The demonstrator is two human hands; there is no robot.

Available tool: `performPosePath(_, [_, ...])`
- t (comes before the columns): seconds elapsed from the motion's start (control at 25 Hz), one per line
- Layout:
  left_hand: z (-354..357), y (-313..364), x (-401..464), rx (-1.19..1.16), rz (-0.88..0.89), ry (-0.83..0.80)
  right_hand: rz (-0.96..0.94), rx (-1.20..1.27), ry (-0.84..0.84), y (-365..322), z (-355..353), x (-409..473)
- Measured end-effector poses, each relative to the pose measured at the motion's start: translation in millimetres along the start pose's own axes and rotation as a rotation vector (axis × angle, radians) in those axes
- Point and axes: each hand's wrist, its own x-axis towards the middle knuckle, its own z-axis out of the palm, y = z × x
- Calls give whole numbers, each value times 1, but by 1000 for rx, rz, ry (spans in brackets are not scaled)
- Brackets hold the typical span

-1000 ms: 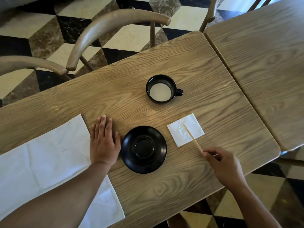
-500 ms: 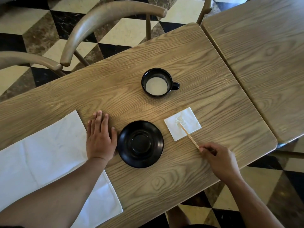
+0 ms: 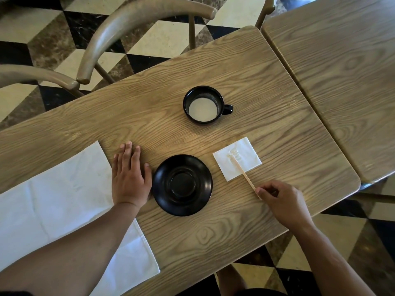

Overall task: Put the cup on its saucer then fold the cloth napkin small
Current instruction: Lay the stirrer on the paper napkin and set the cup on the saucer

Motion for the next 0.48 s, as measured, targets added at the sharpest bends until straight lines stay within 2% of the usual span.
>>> performPosePath(0.24, [2,-1,0,0,0,12,-43,2,22,-19,-2,12])
performPosePath(0.48, [4,-3,0,16,19,50,-143,95,23,-82,3,64])
